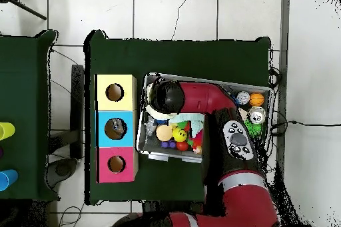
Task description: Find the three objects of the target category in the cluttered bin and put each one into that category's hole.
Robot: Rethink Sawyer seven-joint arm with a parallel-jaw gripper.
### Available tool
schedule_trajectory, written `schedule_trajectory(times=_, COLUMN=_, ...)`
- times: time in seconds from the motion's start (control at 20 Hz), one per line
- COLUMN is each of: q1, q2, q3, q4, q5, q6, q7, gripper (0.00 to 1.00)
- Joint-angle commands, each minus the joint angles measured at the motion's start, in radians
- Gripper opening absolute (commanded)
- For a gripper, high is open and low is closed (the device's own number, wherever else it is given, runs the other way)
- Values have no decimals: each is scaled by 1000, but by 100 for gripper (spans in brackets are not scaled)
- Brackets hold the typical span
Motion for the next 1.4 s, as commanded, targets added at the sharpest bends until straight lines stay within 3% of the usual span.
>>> schedule_trajectory(times=0.05, q1=-4, q2=-12, q3=25, q4=-1, q5=27, q6=240, q7=-27, gripper=0)
schedule_trajectory(times=0.4, q1=18, q2=-56, q3=9, q4=-45, q5=23, q6=346, q7=-6, gripper=0)
schedule_trajectory(times=0.85, q1=39, q2=-91, q3=1, q4=-39, q5=20, q6=386, q7=35, gripper=0)
schedule_trajectory(times=1.2, q1=124, q2=-153, q3=-98, q4=-94, q5=-6, q6=494, q7=131, gripper=0)
schedule_trajectory(times=1.4, q1=138, q2=-183, q3=-115, q4=-79, q5=15, q6=518, q7=134, gripper=0)
